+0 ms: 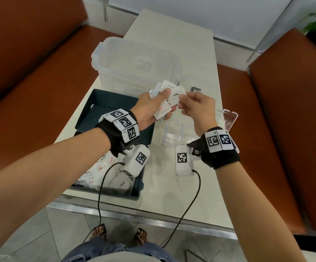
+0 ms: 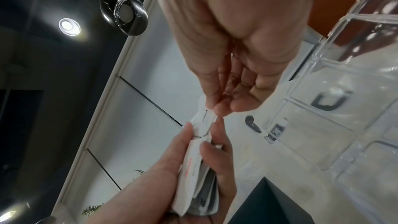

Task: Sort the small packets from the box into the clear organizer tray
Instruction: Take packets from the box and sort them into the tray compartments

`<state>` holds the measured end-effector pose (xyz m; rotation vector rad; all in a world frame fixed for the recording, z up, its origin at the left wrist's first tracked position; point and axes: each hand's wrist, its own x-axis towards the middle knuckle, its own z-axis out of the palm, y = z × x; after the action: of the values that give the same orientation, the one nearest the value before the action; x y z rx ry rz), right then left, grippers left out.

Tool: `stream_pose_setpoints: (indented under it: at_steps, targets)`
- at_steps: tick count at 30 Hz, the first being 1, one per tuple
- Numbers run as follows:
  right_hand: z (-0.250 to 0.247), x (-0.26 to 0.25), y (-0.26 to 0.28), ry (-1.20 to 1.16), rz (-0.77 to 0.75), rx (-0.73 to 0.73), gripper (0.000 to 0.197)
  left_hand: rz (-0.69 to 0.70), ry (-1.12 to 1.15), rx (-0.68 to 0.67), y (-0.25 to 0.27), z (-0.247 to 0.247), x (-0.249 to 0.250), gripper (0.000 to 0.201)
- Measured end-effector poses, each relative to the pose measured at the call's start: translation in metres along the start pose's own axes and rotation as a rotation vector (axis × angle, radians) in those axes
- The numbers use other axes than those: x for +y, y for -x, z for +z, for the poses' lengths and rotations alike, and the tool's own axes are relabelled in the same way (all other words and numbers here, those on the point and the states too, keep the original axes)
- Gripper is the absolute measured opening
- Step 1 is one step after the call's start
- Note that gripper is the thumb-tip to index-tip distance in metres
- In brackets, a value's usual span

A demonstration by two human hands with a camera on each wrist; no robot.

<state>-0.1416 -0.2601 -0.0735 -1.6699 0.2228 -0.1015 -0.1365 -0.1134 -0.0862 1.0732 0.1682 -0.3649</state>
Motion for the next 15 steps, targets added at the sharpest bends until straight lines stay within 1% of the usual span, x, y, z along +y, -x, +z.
stream_pose_setpoints:
  at_steps: [3,4,6,8,11,13,15]
  targets:
    - [-0.010,-0.004,-0.003,0.011,-0.019,0.024,0.007,-0.022,0.008,0.017,0.001,0.003,0.003,0.032]
    - [-0.015,-0.008,-0.004,0.052,-0.045,0.035,0.008,-0.022,-0.010,0.022,0.002,0.001,0.004,0.032]
    - [-0.026,-0.018,-0.007,0.216,-0.132,0.032,0.011,-0.018,-0.086,0.017,0.003,-0.003,0.007,0.028]
    - [-0.034,-0.032,-0.008,0.413,-0.241,-0.034,0.011,-0.005,-0.201,-0.019,0.005,-0.008,0.011,0.020]
    - [-0.036,-0.048,-0.008,0.684,-0.381,-0.209,0.016,0.017,-0.390,-0.103,0.007,-0.011,0.013,0.018]
    - [-0.032,-0.051,-0.008,0.750,-0.402,-0.282,0.018,0.028,-0.492,-0.156,0.008,-0.010,0.014,0.016]
    - [-0.028,-0.050,-0.010,0.734,-0.372,-0.300,0.021,0.024,-0.538,-0.198,0.009,-0.009,0.015,0.017]
